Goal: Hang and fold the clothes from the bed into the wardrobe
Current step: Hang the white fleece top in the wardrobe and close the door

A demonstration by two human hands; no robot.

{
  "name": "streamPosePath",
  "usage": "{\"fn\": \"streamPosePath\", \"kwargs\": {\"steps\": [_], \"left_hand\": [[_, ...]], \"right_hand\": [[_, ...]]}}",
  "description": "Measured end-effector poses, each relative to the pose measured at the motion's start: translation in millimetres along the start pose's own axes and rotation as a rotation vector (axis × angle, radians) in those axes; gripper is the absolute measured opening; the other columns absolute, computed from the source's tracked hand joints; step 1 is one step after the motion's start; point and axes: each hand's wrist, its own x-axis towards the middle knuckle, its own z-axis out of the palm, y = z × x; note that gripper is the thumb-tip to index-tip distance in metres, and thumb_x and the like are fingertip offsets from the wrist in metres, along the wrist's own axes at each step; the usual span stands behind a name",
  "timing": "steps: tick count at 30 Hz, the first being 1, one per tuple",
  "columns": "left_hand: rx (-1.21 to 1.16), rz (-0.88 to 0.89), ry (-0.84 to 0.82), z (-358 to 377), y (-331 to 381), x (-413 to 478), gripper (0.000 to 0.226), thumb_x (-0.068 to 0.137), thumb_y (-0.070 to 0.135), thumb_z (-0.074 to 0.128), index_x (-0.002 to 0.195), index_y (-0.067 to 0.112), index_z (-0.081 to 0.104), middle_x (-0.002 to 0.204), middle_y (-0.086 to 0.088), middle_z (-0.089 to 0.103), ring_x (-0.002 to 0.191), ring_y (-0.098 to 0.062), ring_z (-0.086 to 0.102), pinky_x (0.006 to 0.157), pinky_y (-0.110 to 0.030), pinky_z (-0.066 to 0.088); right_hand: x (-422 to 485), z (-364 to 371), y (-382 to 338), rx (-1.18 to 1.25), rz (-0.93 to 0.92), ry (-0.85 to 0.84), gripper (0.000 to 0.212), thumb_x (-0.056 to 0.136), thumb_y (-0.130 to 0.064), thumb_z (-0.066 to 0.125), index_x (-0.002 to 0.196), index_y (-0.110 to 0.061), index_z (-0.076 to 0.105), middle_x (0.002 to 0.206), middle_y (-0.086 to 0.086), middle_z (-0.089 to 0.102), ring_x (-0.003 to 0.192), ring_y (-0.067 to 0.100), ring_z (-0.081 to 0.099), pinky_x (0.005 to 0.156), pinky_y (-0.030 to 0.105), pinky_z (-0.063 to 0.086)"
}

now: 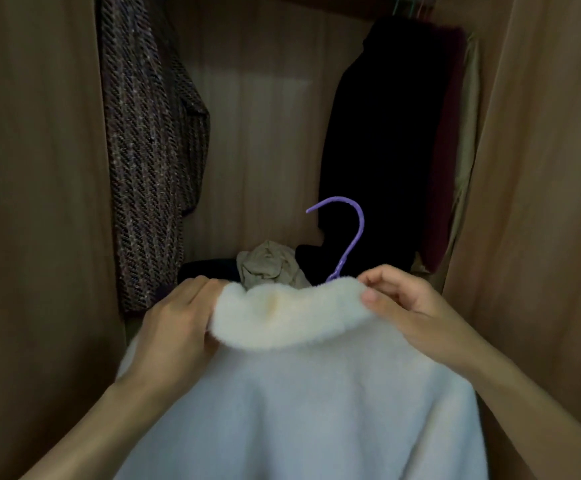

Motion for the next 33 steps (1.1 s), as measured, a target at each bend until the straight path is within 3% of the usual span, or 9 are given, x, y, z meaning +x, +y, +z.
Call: {"fn": "streamPosePath", "kwargs": {"steps": [5,10,13,15,18,20,25,28,33], "left_hand": [[-0.012,-0.001,0.036,20.3,-18.9,5.7,0.047,0.068,-0.003,0.069,0.113,0.010,0.066,0.099,-0.018,0.070,0.088,-0.036,0.069,0.066,-0.055,0.059],[-0.096,-0.061,-0.041,46.6,-30.5,42.3,0.052,0.071,-0.016,0.072,0.113,0.014,0.064,0.106,-0.018,0.071,0.095,-0.029,0.067,0.077,-0.049,0.059],[-0.109,-0.035,-0.186,63.3,-36.4,75.6,0.034,0.079,-0.002,0.076,0.108,0.010,0.066,0.104,0.000,0.069,0.096,-0.018,0.067,0.079,-0.042,0.055],[-0.156,-0.027,-0.261,71.8,-37.5,88.5,0.038,0.084,0.031,0.077,0.116,0.016,0.063,0.108,0.008,0.066,0.100,-0.009,0.065,0.083,-0.036,0.054],[-0.244,-0.049,-0.294,85.0,-37.7,98.1,0.050,0.092,0.066,0.052,0.117,0.024,0.061,0.106,0.014,0.064,0.100,-0.011,0.064,0.080,-0.027,0.050],[-0.281,-0.109,-0.260,96.1,-39.1,103.1,0.051,0.095,0.068,0.041,0.106,0.023,0.064,0.097,0.012,0.064,0.093,-0.012,0.064,0.077,-0.031,0.050],[-0.316,-0.211,-0.213,129.3,-58.8,119.1,0.050,0.091,0.062,0.051,0.098,0.016,0.067,0.093,0.005,0.069,0.088,-0.014,0.067,0.079,-0.041,0.052],[-0.315,-0.246,-0.121,148.9,-76.3,132.6,0.044,0.087,0.058,0.052,0.094,0.018,0.067,0.088,0.011,0.070,0.083,-0.006,0.067,0.076,-0.034,0.053],[-0.232,-0.108,-0.044,163.5,-110.9,161.2,0.030,0.088,0.053,0.057,0.088,0.023,0.063,0.083,0.016,0.062,0.075,0.002,0.059,0.066,-0.011,0.041]], "right_hand": [[24.5,-2.9,30.0,-0.074,0.056,-0.096,0.034,0.081,-0.046,0.066,0.086,-0.012,0.068,0.067,0.007,0.051,0.063,0.016,0.049,0.060,0.034,0.038],[54.6,-4.6,71.0,-0.216,-0.116,0.218,0.038,0.086,-0.040,0.069,0.065,-0.014,0.050,0.052,-0.011,0.036,0.049,0.002,0.033,0.048,0.020,0.027],[74.1,-16.0,91.3,-0.303,-0.187,0.417,0.025,0.087,-0.030,0.072,0.067,-0.027,0.057,0.054,-0.017,0.048,0.049,0.002,0.044,0.048,0.010,0.030],[86.3,-22.8,102.1,-0.337,-0.229,0.485,0.013,0.087,-0.029,0.072,0.078,-0.032,0.062,0.063,-0.025,0.056,0.059,-0.001,0.054,0.054,0.005,0.034],[104.1,-30.6,118.3,-0.369,-0.275,0.540,0.009,0.089,-0.031,0.070,0.093,-0.024,0.069,0.075,-0.024,0.060,0.075,-0.003,0.059,0.065,0.005,0.038],[114.7,-34.7,127.8,-0.386,-0.291,0.537,0.017,0.088,-0.034,0.066,0.097,-0.020,0.071,0.081,-0.019,0.063,0.079,0.000,0.059,0.069,0.006,0.039],[140.4,-40.7,143.0,-0.440,-0.317,0.530,0.019,0.087,-0.029,0.069,0.099,-0.015,0.072,0.085,-0.008,0.067,0.078,0.008,0.061,0.071,0.019,0.045],[161.0,-40.4,149.8,-0.459,-0.335,0.523,0.020,0.088,-0.030,0.069,0.096,-0.012,0.072,0.084,-0.005,0.067,0.078,0.014,0.063,0.072,0.029,0.046],[198.9,-46.3,160.6,-0.502,-0.391,0.495,0.020,0.090,-0.031,0.068,0.098,-0.013,0.071,0.086,-0.011,0.063,0.081,0.004,0.057,0.074,0.009,0.041]]}}
